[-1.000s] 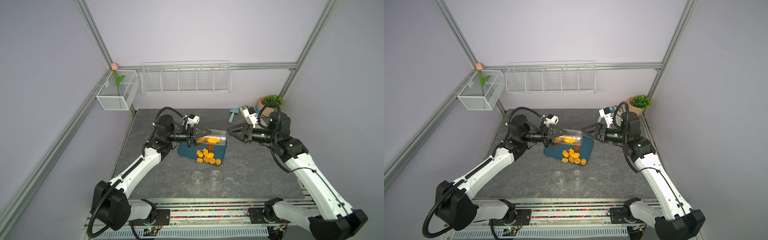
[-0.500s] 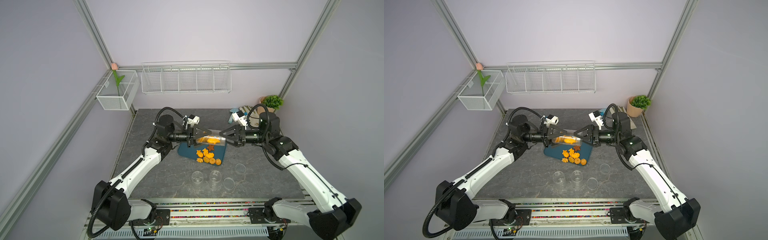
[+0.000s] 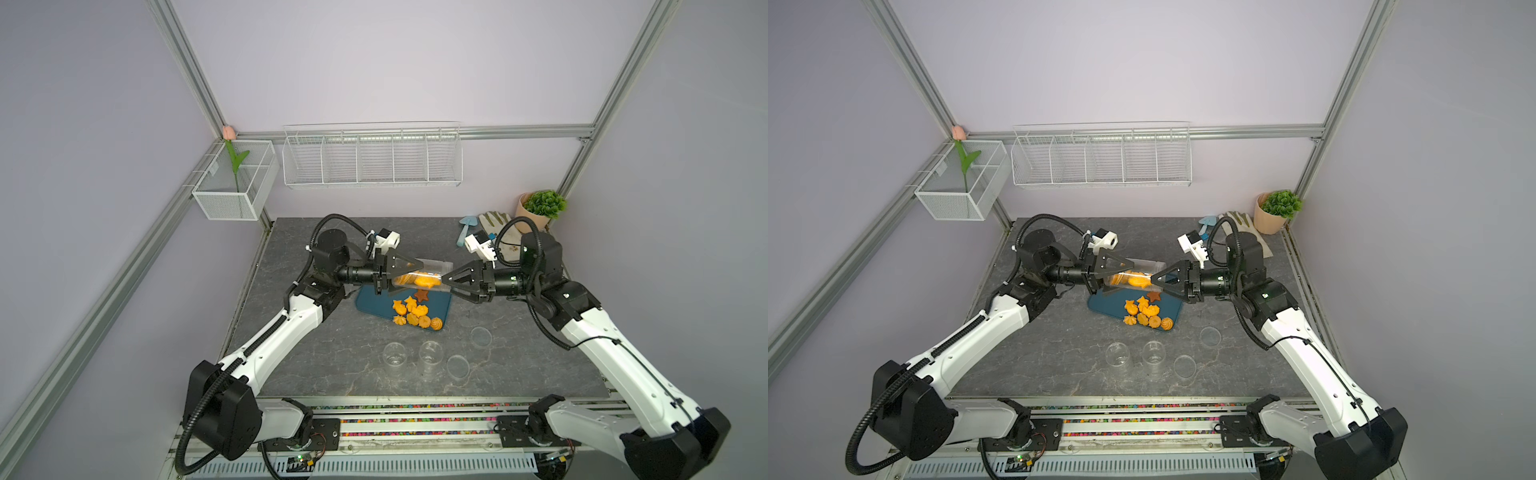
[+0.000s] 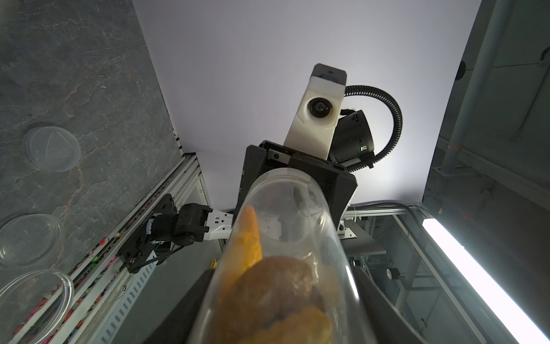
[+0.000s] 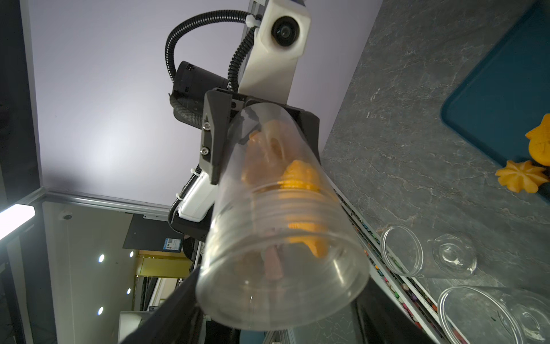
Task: Pour the cookies out of the jar
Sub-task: Unscrew the lid from the jar.
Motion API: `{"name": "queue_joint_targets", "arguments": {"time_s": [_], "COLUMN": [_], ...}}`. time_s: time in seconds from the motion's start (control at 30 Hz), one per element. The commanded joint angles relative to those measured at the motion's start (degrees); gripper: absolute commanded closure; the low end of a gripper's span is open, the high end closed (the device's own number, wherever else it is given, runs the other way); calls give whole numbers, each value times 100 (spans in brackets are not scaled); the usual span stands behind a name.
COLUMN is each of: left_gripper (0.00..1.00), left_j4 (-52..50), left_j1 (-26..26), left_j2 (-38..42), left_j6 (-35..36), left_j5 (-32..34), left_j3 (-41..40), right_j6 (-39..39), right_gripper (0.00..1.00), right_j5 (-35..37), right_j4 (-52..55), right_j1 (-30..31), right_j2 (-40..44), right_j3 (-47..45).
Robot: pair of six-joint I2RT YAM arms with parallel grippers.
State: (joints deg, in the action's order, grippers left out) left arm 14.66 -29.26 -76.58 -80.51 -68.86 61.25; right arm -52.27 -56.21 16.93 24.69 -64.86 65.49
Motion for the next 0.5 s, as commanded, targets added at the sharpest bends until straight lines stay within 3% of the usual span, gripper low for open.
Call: {"name": "queue_joint_targets", "arguments": {"time_s": [0.0, 0.2, 0.33, 0.47], "left_gripper": [40, 41, 41, 40], "left_j4": [42, 33, 15, 11], "left_j1": [21, 26, 24, 20], "left_j2": [-66, -82, -103, -103], "left_j6": [-48, -52, -48, -50], "left_j5": [46, 43, 46, 51], "left_j3": [132, 149, 185, 176], "right_j6": [-57, 270, 128, -288], "right_gripper": [28, 31, 16, 14], "right_j5": [-213, -201, -300, -268], "right_j4": [-190, 46, -91, -563], "right_j1": [-20, -117, -166, -210], "right_j2": [31, 11, -94, -167], "right_j3": [16, -37, 30, 63]}}
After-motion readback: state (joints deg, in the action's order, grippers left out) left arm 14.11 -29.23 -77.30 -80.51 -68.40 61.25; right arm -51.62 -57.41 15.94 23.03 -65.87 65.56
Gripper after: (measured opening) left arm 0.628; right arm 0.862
